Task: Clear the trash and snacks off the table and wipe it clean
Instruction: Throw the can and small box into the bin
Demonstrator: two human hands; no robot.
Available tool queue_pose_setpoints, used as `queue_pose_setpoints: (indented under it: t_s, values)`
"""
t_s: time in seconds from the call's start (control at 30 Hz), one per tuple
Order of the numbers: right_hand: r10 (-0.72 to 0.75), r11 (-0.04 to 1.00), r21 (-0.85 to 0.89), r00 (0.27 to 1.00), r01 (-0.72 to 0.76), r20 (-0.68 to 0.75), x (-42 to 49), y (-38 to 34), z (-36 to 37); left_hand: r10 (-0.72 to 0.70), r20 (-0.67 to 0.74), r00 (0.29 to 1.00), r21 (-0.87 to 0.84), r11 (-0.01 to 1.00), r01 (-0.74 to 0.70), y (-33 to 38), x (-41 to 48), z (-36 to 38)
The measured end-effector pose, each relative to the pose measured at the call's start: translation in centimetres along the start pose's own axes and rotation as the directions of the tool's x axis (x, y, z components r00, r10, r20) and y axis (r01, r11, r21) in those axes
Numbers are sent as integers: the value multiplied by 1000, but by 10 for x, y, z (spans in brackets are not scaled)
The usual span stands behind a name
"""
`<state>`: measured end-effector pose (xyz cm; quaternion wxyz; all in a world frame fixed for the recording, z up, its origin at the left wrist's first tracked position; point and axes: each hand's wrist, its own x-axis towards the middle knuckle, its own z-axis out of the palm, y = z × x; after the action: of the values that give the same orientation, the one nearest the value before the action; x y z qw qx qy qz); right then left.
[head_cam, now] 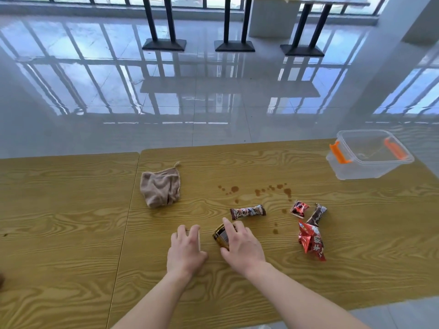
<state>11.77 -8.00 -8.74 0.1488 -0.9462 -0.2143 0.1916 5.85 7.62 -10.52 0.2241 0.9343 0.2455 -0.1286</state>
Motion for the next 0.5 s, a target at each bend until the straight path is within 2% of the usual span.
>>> queue_pose_setpoints:
  t_s: [0.5]
  values:
    - [61,998,-21,996,-63,-60,-11,10,-22,144,-28,989,33,989,-143,17,-2,-24]
